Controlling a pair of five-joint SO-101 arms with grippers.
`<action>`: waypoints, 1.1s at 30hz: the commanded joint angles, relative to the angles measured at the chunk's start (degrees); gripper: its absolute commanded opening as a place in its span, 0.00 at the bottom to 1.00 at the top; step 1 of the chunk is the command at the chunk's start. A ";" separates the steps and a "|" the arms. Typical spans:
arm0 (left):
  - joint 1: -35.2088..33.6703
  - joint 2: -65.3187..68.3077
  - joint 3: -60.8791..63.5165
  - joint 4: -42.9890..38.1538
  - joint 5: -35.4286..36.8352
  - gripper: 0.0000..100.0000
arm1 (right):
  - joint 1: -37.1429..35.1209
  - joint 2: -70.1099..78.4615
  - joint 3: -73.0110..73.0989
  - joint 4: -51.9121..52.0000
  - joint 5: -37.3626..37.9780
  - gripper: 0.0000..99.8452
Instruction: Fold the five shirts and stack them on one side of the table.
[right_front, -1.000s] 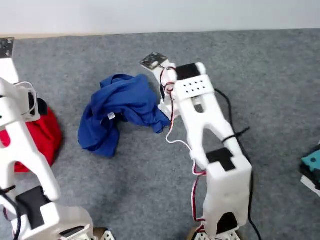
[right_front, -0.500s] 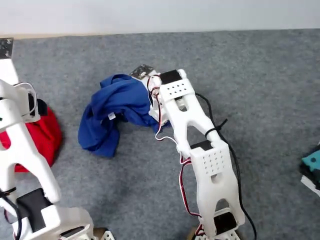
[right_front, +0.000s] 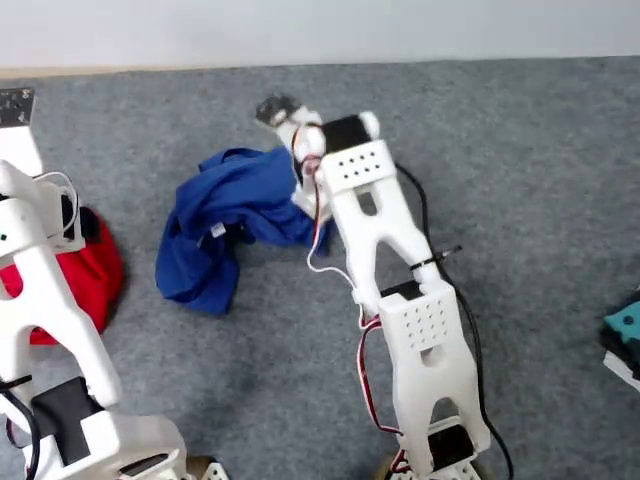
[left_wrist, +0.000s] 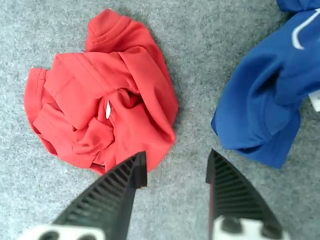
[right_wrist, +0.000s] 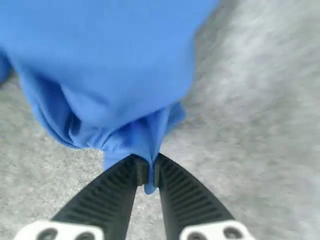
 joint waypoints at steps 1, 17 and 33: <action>-0.18 -2.46 0.13 1.14 0.44 0.20 | 1.36 -9.01 -9.93 2.51 0.79 0.01; -0.18 -2.64 0.13 1.14 0.97 0.20 | 11.74 -38.46 -12.92 2.15 13.19 0.01; 0.09 -2.46 0.84 1.14 3.25 0.20 | 21.23 -43.74 -11.43 2.07 20.22 0.01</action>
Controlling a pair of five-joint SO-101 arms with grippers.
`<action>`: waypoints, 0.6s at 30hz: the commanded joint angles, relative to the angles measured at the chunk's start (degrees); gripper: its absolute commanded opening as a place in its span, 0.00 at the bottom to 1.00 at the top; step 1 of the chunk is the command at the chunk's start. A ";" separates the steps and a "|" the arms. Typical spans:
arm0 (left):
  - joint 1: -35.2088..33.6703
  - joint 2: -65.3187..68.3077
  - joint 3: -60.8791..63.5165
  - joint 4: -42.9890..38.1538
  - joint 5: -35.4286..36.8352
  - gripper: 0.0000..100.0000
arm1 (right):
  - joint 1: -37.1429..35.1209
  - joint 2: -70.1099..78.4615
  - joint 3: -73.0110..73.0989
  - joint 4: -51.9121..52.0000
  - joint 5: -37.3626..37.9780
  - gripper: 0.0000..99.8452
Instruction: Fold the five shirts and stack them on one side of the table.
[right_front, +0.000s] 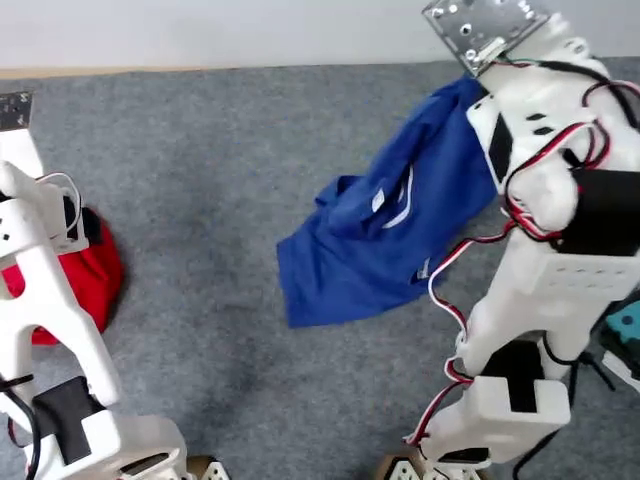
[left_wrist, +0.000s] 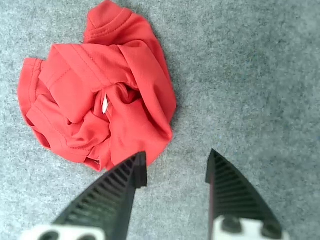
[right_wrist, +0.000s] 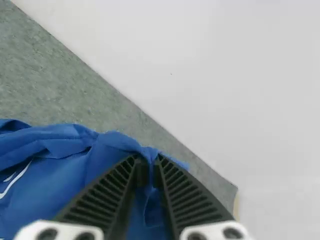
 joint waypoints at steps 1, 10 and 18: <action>0.09 -2.46 -0.22 1.14 0.53 0.20 | -3.65 -2.24 -2.99 1.71 0.79 0.01; -0.18 -2.64 -0.22 1.14 0.53 0.20 | -28.97 -1.98 8.44 -3.82 2.29 0.01; -0.18 -2.64 -0.22 1.14 0.44 0.20 | -28.09 -2.07 17.41 2.42 2.11 0.01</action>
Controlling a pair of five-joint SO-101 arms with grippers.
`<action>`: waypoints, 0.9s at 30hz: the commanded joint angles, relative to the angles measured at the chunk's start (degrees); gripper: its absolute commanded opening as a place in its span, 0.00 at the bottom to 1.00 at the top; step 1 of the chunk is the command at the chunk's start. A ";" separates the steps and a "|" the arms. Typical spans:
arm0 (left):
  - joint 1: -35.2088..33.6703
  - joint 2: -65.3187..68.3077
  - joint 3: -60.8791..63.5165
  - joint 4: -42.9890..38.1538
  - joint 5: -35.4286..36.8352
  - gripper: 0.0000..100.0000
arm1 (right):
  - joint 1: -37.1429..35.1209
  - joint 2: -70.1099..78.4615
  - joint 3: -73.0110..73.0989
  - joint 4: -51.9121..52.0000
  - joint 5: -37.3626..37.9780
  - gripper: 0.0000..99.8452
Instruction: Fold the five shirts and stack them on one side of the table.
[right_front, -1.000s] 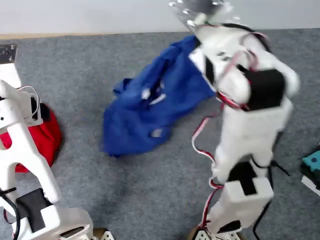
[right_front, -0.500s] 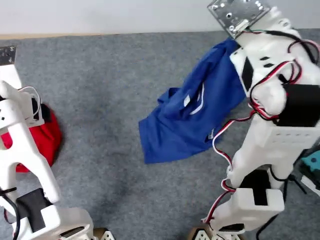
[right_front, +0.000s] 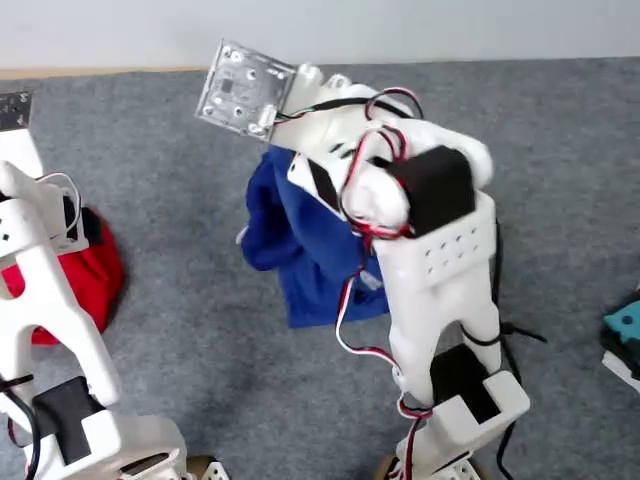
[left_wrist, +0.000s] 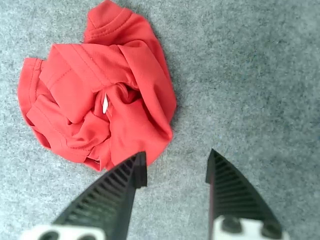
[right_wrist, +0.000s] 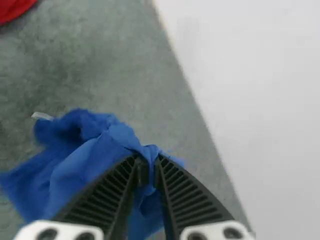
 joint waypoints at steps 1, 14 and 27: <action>-0.18 -2.55 -0.22 1.14 0.44 0.20 | 2.15 -2.07 2.29 3.38 0.35 0.01; 0.18 -2.20 -0.22 0.35 0.26 0.20 | 2.51 -5.58 15.38 3.38 -5.19 0.17; -0.26 -2.11 -0.22 -0.18 0.26 0.20 | 2.33 -16.40 42.55 3.30 -11.87 0.17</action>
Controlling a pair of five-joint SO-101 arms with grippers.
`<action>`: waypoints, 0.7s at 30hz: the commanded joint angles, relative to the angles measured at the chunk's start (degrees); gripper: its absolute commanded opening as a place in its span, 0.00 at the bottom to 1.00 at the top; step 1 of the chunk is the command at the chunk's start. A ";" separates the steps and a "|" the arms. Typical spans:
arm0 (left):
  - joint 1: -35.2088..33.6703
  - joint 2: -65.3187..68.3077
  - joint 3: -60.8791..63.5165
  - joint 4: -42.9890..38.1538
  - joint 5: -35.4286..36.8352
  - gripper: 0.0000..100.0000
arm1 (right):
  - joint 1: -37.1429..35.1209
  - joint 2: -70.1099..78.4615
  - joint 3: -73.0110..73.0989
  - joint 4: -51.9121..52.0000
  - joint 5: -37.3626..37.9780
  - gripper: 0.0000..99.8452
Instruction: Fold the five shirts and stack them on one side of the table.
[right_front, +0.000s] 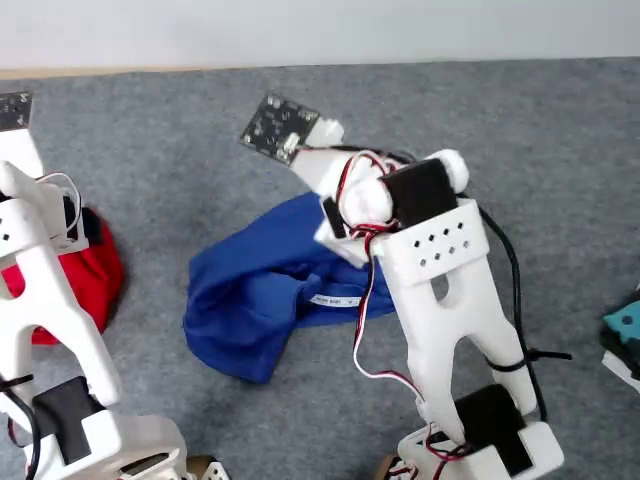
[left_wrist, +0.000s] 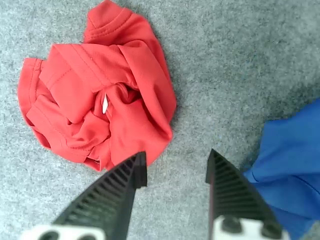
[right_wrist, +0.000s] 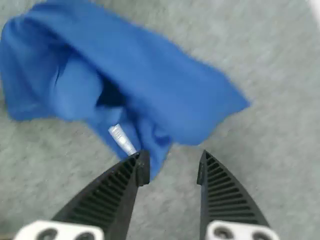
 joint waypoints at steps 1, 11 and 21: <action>-0.79 -2.11 -0.22 -0.44 0.26 0.20 | -0.22 -2.59 5.45 2.24 -0.97 0.17; -9.41 -2.11 2.15 -2.55 0.18 0.20 | -8.04 -0.84 18.20 -2.95 -1.14 0.17; -12.22 -2.11 2.59 -2.46 0.18 0.20 | -8.92 12.88 19.60 -14.99 -0.70 0.17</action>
